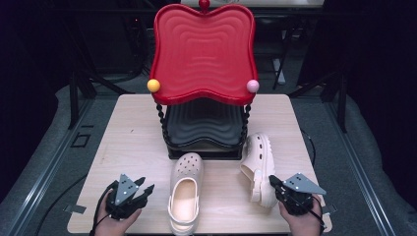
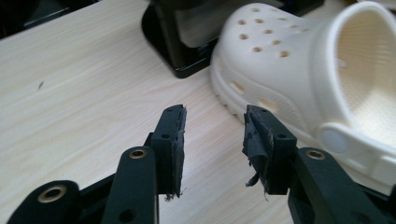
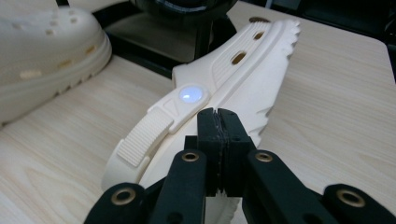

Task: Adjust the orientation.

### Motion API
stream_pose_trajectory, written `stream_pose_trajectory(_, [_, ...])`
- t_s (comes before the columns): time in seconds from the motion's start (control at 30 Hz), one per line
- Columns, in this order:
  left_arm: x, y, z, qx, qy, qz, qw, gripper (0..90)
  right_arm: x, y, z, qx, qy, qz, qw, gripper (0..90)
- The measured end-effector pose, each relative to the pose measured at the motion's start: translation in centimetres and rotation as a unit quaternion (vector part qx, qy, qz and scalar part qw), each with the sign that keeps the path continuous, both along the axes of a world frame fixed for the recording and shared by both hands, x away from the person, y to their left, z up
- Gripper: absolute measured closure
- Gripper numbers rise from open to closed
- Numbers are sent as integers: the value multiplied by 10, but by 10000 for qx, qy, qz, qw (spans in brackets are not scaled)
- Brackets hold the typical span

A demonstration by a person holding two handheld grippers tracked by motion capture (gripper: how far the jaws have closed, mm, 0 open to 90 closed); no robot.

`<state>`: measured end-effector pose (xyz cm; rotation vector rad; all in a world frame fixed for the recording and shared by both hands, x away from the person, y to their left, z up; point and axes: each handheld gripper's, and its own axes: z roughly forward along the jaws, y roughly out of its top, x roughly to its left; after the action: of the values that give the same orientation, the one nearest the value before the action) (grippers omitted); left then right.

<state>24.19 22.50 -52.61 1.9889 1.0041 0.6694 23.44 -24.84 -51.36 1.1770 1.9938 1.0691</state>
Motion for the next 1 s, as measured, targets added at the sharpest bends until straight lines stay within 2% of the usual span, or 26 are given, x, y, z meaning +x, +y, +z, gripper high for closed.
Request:
stream_pose_trajectory(0.03, [2,4,-2,-138,98,29,9999,574,0,2,-2,-48,-70,20,10000,891])
stream_pose_trajectory(0.1, [6,9,-6,-344,169,29,9993,557,0,4,0,-110,-34,12,9999,896])
stream_pose_trajectory(0.23, [11,17,-11,-493,169,181,9985,528,-1,1,-2,-129,-82,-37,9999,899])
stream_pose_trajectory(0.33, [13,21,-15,-539,171,297,9980,497,-2,-2,-2,-47,-109,-60,9999,899])
stream_pose_trajectory(0.47, [13,24,-17,-737,229,322,9965,494,-4,-10,-2,-79,-142,-146,9998,898])
stream_pose_trajectory(0.57, [13,23,-19,-858,264,281,9956,491,-4,-19,-2,46,-142,-295,9995,896])
stream_pose_trajectory(0.67, [12,20,-19,-885,248,251,9955,492,-5,-32,-2,149,-69,-473,9987,895])
stream_pose_trajectory(0.77, [12,19,-19,-869,256,197,9957,492,-4,-47,-5,202,33,-774,9968,896])
stream_pose_trajectory(0.8, [12,19,-20,-872,267,182,9957,492,-3,-54,-7,319,159,-946,9949,897])
stream_pose_trajectory(0.9, [12,17,-21,-890,260,163,9956,492,0,-69,-13,597,398,-1160,9907,899])
stream_pose_trajectory(1.0, [11,16,-19,-892,203,146,9957,492,4,-76,-20,514,595,-1236,9892,898])
